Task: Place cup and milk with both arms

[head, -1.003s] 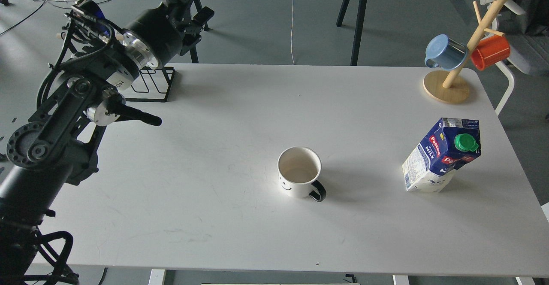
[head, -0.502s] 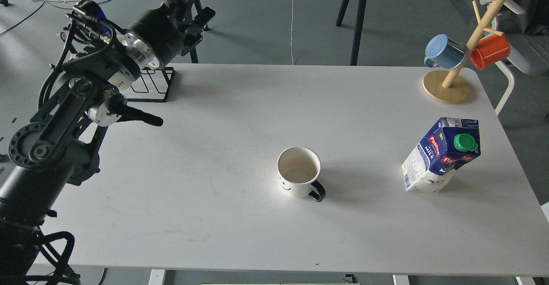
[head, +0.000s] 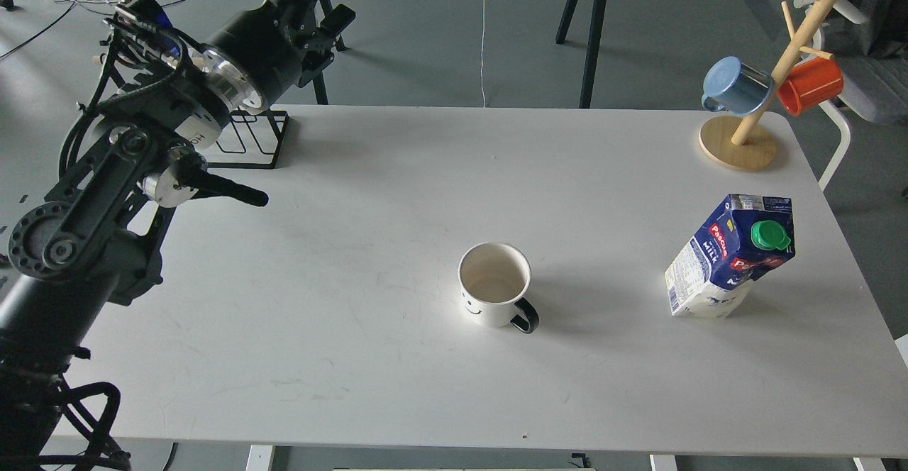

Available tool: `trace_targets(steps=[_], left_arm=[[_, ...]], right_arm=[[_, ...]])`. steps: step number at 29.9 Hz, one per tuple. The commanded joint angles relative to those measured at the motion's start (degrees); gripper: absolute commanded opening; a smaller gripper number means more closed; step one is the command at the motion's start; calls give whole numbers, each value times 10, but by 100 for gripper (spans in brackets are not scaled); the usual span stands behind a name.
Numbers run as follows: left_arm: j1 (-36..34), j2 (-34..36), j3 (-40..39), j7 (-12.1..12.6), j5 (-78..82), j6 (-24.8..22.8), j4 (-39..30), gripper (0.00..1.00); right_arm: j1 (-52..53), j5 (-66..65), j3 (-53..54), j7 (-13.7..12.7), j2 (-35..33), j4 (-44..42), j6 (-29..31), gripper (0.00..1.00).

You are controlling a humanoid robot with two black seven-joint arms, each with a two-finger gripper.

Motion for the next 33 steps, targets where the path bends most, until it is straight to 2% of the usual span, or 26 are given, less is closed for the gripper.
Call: trace_targets(steps=[1,8,11,14,19,23,33], left_arm=[[-1,2,-3,-1,0,0,0,100],[0,1,-2,-2,0,0,0,100],[0,0,-1,-2,0,0,0,100],[0,-1,-1,-3,0,0,0,100],[0,-2,0,-3,0,0,0,100],[1,-1,-1,-3,0,0,0,100],[0,-2,-1,-2,0,1,0,100]], right_arm=[[0,-59,1,0,-35,2,0,99],[-1,-70,0,0,-72,-1,0,99],[-4,-73,-13,0,-66,-53,-3,99],[-8,-85,-27,0,-54,-98,-64,99],[-10,-136,-32,0,-54,-109,-98,99],[-11,-183,-27,0,-48,-118,-152,99],[-4,-193,14,0,-31,-142,-138,99]])
